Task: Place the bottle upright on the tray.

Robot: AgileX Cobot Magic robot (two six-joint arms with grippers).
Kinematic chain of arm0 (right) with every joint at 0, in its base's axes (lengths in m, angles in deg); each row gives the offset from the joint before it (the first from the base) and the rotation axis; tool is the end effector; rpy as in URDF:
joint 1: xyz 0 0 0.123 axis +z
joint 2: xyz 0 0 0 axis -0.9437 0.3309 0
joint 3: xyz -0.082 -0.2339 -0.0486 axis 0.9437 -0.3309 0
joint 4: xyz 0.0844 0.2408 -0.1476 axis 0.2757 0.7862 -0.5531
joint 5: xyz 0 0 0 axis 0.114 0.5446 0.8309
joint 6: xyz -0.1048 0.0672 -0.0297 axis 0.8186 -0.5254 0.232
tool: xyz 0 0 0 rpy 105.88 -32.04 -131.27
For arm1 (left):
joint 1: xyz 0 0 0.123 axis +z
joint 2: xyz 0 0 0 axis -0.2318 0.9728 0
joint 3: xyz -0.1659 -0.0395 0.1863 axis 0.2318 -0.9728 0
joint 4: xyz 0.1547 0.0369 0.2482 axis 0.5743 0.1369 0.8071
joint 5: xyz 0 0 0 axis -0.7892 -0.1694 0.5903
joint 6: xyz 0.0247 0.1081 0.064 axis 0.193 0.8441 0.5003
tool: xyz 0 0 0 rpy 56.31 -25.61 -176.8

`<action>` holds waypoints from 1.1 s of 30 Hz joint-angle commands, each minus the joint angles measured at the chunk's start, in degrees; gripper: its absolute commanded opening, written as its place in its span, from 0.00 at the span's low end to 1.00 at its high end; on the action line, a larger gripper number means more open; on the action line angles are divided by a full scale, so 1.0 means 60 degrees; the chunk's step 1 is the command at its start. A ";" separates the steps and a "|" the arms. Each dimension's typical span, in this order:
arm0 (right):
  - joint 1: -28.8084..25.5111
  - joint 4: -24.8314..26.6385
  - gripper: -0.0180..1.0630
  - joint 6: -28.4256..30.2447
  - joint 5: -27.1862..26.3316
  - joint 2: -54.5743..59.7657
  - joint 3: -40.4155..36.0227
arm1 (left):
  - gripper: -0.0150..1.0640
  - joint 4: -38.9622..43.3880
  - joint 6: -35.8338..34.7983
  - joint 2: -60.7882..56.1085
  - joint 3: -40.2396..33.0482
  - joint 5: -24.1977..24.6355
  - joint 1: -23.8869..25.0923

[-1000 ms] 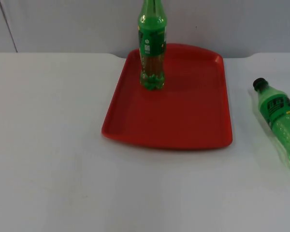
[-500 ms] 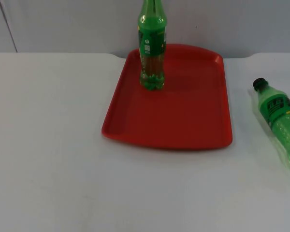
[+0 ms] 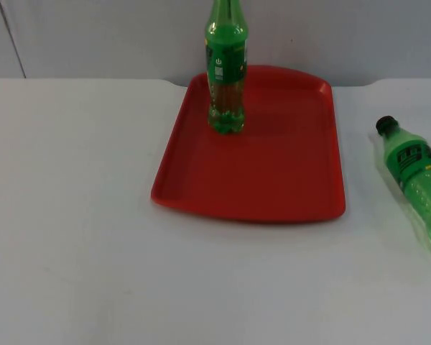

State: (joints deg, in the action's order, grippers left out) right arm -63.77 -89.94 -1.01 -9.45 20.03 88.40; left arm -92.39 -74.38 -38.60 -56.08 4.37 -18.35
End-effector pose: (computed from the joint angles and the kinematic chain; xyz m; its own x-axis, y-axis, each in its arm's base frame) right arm 0.0955 0.0034 0.2864 -0.4562 -0.0409 -0.8889 -0.0577 0.9982 -0.0164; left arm 0.0968 -0.0147 0.3096 -0.3216 0.0389 -0.9461 0.1361 0.9907 -0.0055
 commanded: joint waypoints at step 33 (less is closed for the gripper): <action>-0.0058 0.0029 0.99 0.0015 -0.0068 -0.0024 -0.0063 | 0.99 -0.0260 0.0454 -0.0022 -0.0509 0.1062 -0.0062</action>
State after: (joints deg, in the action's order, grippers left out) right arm -63.77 -89.94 -1.01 -9.45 20.03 88.40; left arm -93.48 -71.57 -38.60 -58.90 10.69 -18.35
